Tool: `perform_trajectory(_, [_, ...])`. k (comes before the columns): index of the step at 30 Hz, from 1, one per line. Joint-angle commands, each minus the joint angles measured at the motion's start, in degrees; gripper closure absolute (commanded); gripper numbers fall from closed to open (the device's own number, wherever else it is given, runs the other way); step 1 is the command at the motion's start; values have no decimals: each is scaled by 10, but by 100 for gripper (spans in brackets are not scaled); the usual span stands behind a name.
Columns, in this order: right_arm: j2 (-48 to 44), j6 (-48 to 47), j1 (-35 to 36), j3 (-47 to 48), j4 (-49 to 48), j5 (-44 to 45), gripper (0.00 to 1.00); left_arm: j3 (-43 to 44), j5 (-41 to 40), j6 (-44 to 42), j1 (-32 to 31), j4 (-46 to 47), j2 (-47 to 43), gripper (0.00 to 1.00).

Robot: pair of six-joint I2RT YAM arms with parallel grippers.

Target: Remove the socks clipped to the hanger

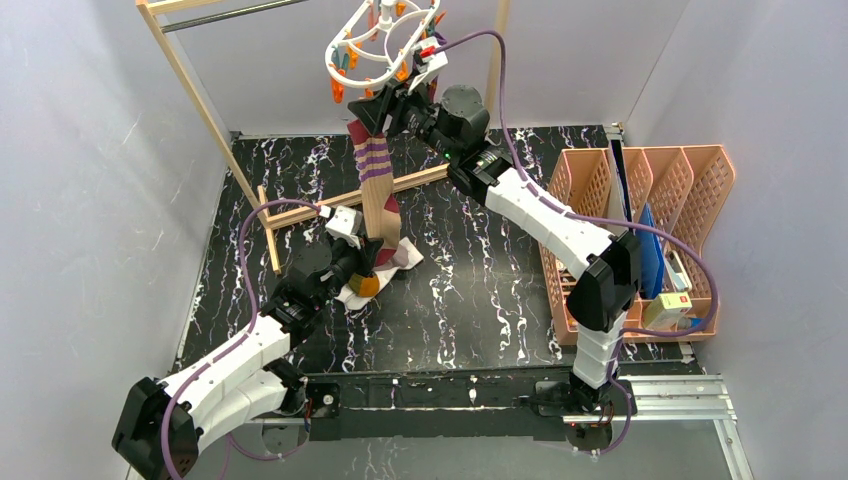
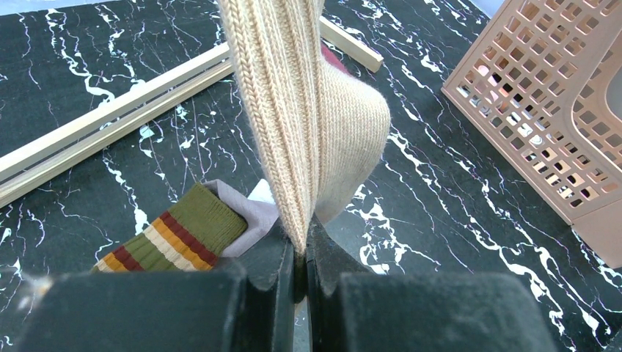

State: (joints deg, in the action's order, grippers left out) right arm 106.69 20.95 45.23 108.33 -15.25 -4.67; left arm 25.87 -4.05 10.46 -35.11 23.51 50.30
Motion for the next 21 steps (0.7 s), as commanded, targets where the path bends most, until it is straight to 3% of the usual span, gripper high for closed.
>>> perform_trajectory(1, [7, 2, -1, 34, -23, -3, 40, 15, -4, -7, -5, -12, -11, 100])
perform_trajectory(10, [8, 4, -1, 33, -26, -4, 52, 15, -4, -7, -5, -14, -13, 100])
perform_trajectory(21, [-1, 1, -1, 26, -26, -1, 85, 16, -20, -8, -8, -24, -15, 100])
